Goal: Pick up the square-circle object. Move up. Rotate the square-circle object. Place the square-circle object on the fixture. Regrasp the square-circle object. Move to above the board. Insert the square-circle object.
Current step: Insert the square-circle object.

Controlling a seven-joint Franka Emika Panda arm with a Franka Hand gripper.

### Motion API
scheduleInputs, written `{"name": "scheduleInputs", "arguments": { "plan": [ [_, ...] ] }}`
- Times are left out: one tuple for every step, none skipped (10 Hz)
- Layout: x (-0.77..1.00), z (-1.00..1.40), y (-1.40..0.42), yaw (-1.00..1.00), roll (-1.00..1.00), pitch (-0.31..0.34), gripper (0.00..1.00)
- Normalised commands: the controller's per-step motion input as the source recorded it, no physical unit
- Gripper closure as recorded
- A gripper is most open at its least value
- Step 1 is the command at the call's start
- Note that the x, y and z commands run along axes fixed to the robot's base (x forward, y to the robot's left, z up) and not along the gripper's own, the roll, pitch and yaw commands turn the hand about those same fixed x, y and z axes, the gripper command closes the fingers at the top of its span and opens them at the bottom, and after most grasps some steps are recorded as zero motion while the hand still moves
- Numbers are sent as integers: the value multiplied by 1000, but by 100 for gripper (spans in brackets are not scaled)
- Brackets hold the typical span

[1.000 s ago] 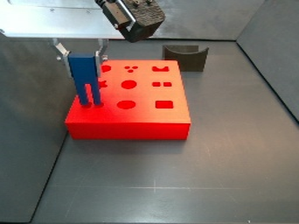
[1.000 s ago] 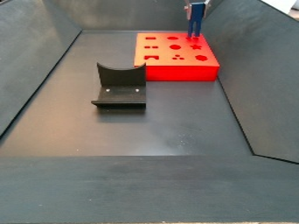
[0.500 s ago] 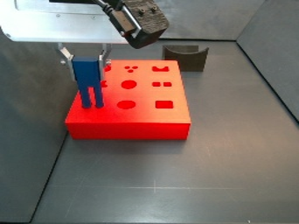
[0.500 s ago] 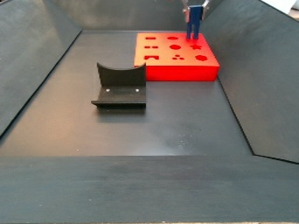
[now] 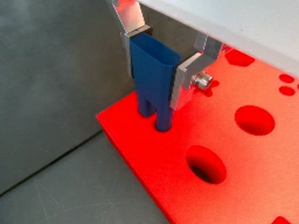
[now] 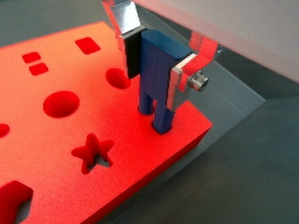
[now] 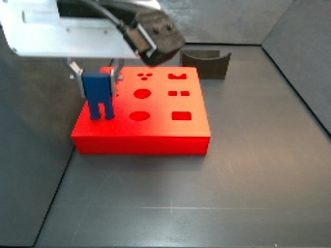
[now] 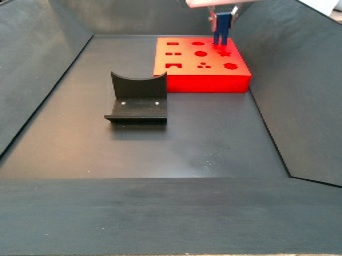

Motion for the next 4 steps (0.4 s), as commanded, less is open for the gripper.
{"name": "scheduleInputs", "arguments": {
  "plan": [
    [0, -774, -77, -34, 70, -126, 100],
    [-31, -626, -37, 0, 50, -174, 100],
    [0, -369, 0, 0, -111, -210, 100],
    [0, 0, -9, 0, 23, 0, 100]
  ]
}}
